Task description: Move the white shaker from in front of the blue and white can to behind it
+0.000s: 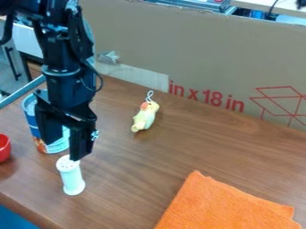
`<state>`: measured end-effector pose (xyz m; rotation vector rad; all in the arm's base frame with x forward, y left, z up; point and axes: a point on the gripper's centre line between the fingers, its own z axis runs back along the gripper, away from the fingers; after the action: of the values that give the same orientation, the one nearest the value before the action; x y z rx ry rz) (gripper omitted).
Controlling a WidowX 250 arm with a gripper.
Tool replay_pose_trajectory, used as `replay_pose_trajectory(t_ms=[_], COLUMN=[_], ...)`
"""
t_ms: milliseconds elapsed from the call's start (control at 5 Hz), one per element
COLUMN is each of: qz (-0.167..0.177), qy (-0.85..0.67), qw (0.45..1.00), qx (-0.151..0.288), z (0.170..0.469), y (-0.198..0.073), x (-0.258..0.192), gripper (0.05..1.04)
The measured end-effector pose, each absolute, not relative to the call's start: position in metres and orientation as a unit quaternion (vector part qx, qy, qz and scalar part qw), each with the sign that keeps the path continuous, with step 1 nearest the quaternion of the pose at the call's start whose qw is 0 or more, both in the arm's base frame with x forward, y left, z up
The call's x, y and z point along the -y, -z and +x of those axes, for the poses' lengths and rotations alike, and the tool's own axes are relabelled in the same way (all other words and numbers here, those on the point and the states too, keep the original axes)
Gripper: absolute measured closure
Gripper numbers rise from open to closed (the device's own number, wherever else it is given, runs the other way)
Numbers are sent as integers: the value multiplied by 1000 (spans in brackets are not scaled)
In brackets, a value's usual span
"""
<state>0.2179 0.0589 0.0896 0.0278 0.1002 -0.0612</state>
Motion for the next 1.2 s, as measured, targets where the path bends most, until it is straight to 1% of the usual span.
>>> replay_pose_trajectory(t_ms=[200, 400, 600, 800, 1000, 1200], qz=[2, -8, -10, -4, 4, -3], qy=[30, 34, 26, 21, 13, 16], qw=[997, 995, 992, 991, 990, 990], qx=[-64, -89, -124, -134, -138, -140], z=[215, 214, 210, 210, 210, 209], y=[-76, -62, -50, -48, -45, -46], x=[-63, -62, -62, -65, -67, -65], gripper=[83, 83, 83, 138, 311, 488])
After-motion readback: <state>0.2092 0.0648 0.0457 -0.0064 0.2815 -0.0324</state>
